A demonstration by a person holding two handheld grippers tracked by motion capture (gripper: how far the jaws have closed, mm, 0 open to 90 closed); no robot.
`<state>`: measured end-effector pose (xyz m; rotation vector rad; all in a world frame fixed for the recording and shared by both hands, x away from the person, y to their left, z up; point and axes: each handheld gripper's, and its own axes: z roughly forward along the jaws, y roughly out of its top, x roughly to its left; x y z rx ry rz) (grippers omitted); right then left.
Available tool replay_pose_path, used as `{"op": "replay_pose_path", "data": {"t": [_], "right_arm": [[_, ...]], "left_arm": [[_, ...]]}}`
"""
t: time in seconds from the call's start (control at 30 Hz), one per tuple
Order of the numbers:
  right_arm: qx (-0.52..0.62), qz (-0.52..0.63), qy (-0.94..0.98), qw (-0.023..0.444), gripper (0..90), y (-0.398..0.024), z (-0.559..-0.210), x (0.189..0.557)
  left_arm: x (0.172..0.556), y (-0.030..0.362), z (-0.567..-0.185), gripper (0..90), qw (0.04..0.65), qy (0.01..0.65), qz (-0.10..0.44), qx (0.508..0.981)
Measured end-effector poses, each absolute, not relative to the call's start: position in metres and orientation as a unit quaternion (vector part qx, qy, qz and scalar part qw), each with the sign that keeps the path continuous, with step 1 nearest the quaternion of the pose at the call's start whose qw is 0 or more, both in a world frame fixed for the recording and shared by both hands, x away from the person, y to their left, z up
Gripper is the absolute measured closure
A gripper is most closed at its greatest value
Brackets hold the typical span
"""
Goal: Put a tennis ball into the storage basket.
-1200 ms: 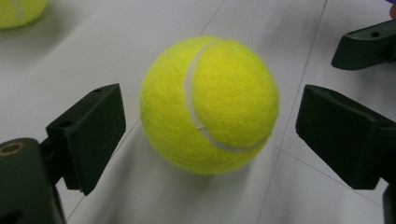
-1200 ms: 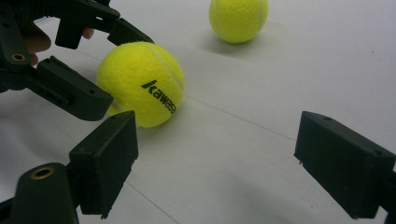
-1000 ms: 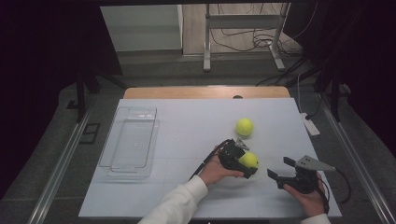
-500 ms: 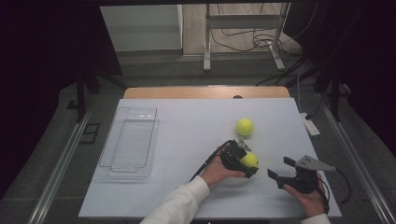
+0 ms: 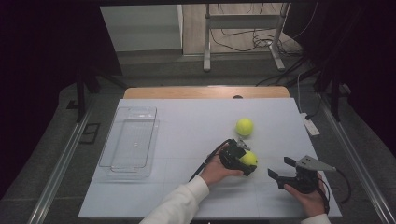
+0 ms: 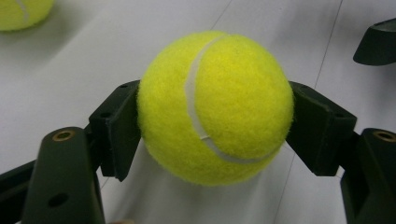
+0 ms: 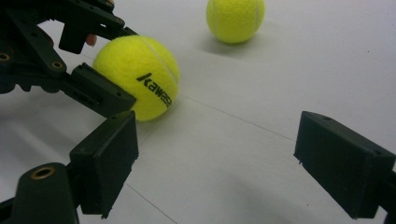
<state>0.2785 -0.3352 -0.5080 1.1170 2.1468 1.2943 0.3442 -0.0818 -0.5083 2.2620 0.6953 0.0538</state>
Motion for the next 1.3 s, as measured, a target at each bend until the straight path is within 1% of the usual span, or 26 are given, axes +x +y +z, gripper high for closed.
{"op": "replay_pose_path", "data": {"t": [0.43,0.8,1.3], "right_arm": [[0.4,0.46,0.768,0.198,14.2,-0.334,-0.508,0.279],[0.399,0.458,0.769,0.198,14.2,-0.334,-0.509,0.279],[0.399,0.456,0.771,0.198,14.2,-0.333,-0.509,0.279]], "left_arm": [[0.339,-0.073,-0.497,26.3,0.39,0.267,0.029,0.881],[0.337,-0.052,-0.489,26.3,0.403,0.277,0.038,0.872],[0.329,-0.039,-0.483,26.3,0.418,0.275,0.041,0.865]]}}
